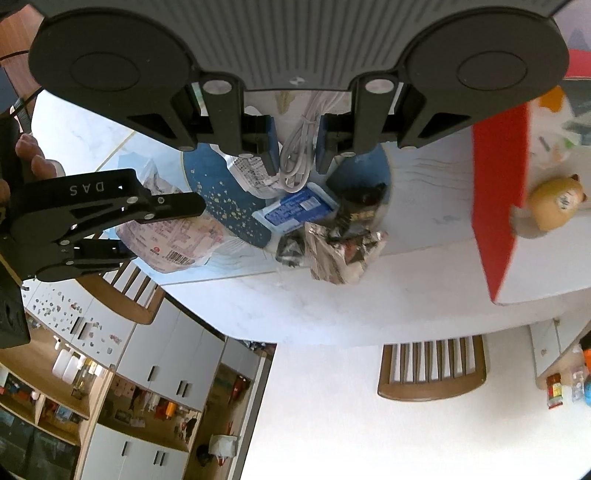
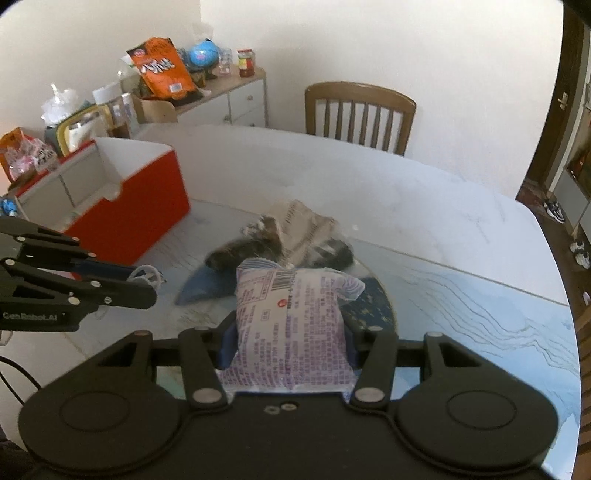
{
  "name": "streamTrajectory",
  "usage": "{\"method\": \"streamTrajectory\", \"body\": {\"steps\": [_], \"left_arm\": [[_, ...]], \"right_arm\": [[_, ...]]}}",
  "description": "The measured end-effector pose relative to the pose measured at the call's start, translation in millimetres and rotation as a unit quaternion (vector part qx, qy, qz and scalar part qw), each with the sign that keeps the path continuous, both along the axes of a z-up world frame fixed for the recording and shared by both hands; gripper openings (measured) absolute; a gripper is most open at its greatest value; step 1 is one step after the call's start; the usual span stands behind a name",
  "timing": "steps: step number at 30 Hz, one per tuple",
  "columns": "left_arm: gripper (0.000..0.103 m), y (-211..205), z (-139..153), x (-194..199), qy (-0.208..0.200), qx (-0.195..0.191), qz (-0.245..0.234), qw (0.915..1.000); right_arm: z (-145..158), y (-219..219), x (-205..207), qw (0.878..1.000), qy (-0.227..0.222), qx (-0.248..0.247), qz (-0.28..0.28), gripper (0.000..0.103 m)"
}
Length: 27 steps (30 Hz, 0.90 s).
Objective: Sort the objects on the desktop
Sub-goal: 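Carry the white cable and pink packet with both grippers over the red box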
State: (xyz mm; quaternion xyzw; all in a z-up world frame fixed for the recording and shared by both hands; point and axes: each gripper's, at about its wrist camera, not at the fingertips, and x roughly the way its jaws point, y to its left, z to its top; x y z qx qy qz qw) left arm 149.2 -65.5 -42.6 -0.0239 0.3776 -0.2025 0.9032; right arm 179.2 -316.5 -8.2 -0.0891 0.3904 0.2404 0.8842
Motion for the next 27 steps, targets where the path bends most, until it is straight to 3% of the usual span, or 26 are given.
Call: {"method": "streamTrajectory", "body": {"steps": [16, 27], "left_arm": [[0.019, 81.6, 37.1, -30.1, -0.041, 0.012, 0.034, 0.9985], [0.019, 145.5, 52.3, -43.0, -0.061, 0.033, 0.076, 0.9947]], "right_arm": [[45.0, 88.5, -20.5, 0.997, -0.039, 0.032, 0.054, 0.052], [57.5, 153.6, -25.0, 0.993, -0.055, 0.040, 0.095, 0.052]]}}
